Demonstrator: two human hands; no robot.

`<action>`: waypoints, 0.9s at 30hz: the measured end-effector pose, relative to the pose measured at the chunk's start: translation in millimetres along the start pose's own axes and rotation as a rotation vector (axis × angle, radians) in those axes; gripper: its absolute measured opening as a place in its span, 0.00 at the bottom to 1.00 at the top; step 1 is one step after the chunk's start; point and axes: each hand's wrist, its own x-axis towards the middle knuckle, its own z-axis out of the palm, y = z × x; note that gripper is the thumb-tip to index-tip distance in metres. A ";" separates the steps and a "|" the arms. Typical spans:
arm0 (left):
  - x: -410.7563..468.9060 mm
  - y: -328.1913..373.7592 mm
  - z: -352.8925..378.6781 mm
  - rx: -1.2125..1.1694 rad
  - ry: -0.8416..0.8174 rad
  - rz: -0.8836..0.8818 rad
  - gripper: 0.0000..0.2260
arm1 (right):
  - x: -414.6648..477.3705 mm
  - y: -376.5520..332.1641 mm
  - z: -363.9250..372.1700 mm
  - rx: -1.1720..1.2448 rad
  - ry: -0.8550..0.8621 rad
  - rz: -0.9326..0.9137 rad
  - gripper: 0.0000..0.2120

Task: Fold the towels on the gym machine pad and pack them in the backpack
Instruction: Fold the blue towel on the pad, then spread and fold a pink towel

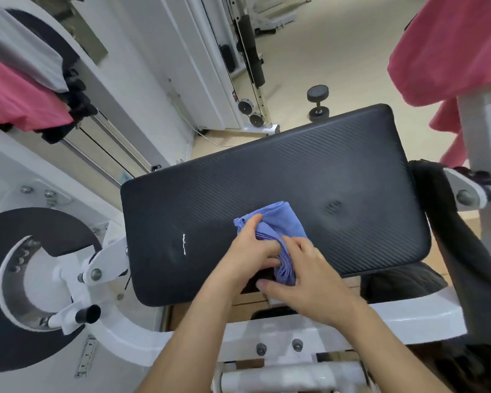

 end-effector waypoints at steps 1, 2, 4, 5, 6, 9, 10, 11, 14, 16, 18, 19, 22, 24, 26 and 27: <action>-2.6 2.8 -1.5 0.071 -0.010 0.010 0.36 | -2.6 -0.2 6.9 -0.145 0.088 0.008 0.24; -5.3 4.9 -2.0 0.206 -0.009 0.035 0.34 | -2.4 0.4 14.7 -0.270 0.195 0.016 0.25; -10.4 3.9 -3.6 0.601 0.038 0.126 0.29 | -1.0 1.7 27.9 -0.369 0.292 0.021 0.23; -12.8 -0.9 -7.2 0.910 0.124 0.215 0.27 | -0.1 4.0 30.0 -0.377 0.323 -0.011 0.22; -14.2 -6.3 -12.4 1.228 0.271 0.342 0.25 | 0.0 5.9 29.2 -0.369 0.341 -0.039 0.20; -7.7 -25.7 -18.1 1.658 0.584 0.826 0.14 | -4.1 6.2 24.9 -0.297 0.359 -0.056 0.09; -3.7 -28.0 -15.7 1.656 0.548 0.961 0.12 | -5.2 6.5 24.2 -0.282 0.347 -0.051 0.07; 0.8 -28.2 -13.0 1.660 0.480 1.055 0.10 | -6.3 7.0 22.7 -0.271 0.326 -0.052 0.06; 17.1 -33.1 -11.9 1.784 0.235 1.136 0.06 | -11.2 11.7 19.0 -0.311 0.275 -0.107 0.05; 26.0 -35.3 -16.5 1.814 0.051 0.978 0.04 | -15.7 22.5 18.8 -0.360 0.306 -0.133 0.05; 26.1 -33.4 -16.9 1.746 -0.059 0.762 0.09 | -19.2 34.5 21.2 -0.318 0.354 -0.068 0.10; 23.4 -33.2 -15.8 1.711 -0.049 0.690 0.09 | -20.6 36.9 21.1 -0.235 0.381 -0.001 0.12; 9.2 -38.3 -9.8 1.569 0.039 0.632 0.05 | -21.7 33.3 18.3 -0.036 0.373 0.187 0.12; 2.5 -48.0 -9.5 1.431 0.130 0.604 0.04 | -22.9 30.0 17.5 -0.036 0.374 0.206 0.13; 1.8 -59.5 -11.5 1.275 0.176 0.529 0.05 | -23.7 24.0 14.9 -0.007 0.406 0.198 0.19; 1.1 -64.0 -10.5 1.200 0.185 0.476 0.05 | -23.9 20.7 11.9 0.082 0.405 0.210 0.26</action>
